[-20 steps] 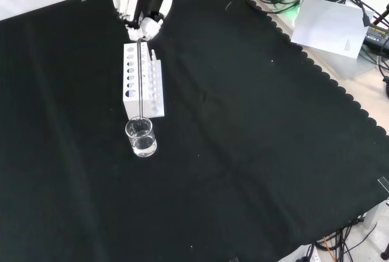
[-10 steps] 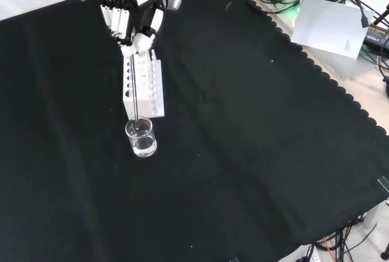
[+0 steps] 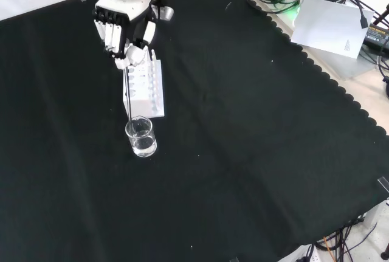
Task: Stir in the beaker to the left of the white test tube rack with the glass rod.
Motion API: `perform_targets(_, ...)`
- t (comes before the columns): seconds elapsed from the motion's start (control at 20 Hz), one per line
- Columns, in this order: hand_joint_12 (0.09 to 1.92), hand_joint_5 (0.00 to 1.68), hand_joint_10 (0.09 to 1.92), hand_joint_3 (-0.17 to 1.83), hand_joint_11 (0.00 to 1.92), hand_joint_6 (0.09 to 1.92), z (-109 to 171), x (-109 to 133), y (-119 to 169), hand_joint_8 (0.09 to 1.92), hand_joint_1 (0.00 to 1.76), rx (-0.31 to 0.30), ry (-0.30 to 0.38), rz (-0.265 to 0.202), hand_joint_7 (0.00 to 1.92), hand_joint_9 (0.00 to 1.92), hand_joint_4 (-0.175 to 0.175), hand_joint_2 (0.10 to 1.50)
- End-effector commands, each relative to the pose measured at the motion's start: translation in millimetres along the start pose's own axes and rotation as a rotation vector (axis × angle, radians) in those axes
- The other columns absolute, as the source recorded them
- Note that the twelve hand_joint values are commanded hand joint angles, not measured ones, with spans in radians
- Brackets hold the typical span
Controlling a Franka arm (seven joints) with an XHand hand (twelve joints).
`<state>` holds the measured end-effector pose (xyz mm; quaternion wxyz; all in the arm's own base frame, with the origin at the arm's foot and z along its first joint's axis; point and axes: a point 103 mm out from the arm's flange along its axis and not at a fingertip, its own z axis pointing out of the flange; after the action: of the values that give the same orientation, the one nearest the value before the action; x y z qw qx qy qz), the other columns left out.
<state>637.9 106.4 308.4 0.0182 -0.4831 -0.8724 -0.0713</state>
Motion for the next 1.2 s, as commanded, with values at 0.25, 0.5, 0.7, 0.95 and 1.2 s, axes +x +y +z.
perform_targets(0.25, 0.67, 1.14, 0.76, 0.27, 1.66, 0.47, 32.4, -6.8, -3.1, 1.19, 1.30, 0.044, 0.029, 0.011, 1.09, 1.72, -0.175, 0.94)
perform_targets(0.5, 0.67, 1.14, 0.76, 0.26, 1.66, 0.47, 33.9, -13.9, -10.2, 1.18, 1.30, 0.051, 0.027, 0.024, 1.09, 1.72, -0.175, 0.94)
perform_targets(0.7, 0.67, 1.14, 0.76, 0.26, 1.66, 0.47, 32.6, -13.0, -17.2, 1.18, 1.30, 0.059, 0.021, 0.034, 1.09, 1.72, -0.175, 0.94)
perform_targets(0.95, 0.67, 1.14, 0.76, 0.26, 1.66, 0.47, 33.3, 2.5, -18.4, 1.18, 1.30, 0.068, 0.024, 0.027, 1.09, 1.72, -0.175, 0.94)
perform_targets(1.2, 0.67, 1.14, 0.76, 0.26, 1.66, 0.46, 37.2, 22.4, -10.7, 1.18, 1.30, 0.071, 0.040, 0.010, 1.09, 1.72, -0.175, 0.94)
